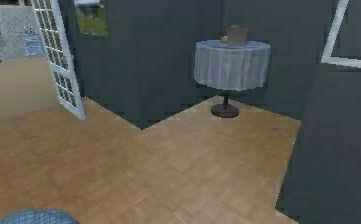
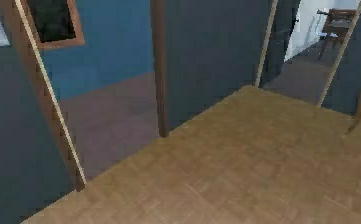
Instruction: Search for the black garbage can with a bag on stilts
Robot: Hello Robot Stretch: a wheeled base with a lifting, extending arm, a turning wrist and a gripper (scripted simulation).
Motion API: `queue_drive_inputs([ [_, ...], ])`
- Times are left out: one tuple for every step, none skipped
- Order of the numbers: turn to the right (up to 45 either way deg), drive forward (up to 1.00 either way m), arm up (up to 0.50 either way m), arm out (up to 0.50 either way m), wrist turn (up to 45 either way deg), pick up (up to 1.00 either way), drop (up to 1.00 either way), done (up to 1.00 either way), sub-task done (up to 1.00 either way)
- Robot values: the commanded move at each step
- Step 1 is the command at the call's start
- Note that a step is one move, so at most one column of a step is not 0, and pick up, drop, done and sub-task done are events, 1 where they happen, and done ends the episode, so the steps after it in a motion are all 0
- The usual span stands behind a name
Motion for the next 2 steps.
queue_drive_inputs([
  [0.0, 0.90, 0.00, 0.00, 0.0, 0.00, 0.00, 0.00, 0.00],
  [-45.0, 0.00, 0.00, 0.00, 0.0, 0.00, 0.00, 0.00, 0.00],
])
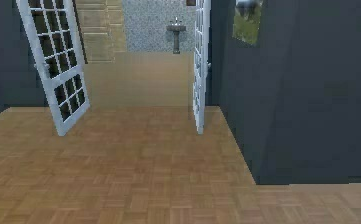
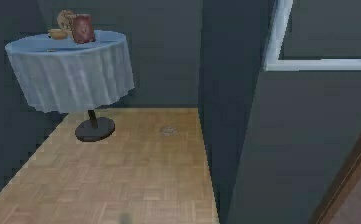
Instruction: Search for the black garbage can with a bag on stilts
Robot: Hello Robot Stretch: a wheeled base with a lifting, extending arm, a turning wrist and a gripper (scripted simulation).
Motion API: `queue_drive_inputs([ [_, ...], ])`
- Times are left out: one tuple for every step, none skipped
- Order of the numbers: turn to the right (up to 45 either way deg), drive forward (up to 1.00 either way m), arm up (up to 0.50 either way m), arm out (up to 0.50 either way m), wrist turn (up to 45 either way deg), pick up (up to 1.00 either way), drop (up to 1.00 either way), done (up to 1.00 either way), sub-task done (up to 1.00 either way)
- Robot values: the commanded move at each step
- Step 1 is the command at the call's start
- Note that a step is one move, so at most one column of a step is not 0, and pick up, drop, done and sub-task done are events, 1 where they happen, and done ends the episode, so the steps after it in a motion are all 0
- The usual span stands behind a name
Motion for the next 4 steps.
queue_drive_inputs([
  [0.0, 0.75, 0.00, 0.00, 0.0, 0.00, 0.00, 0.00, 0.00],
  [-18.0, 0.00, 0.00, 0.00, 0.0, 0.00, 0.00, 0.00, 0.00],
  [0.0, 1.00, 0.00, 0.00, 0.0, 0.00, 0.00, 0.00, 0.00],
  [-3.0, 0.00, 0.00, 0.00, 0.0, 0.00, 0.00, 0.00, 0.00],
])
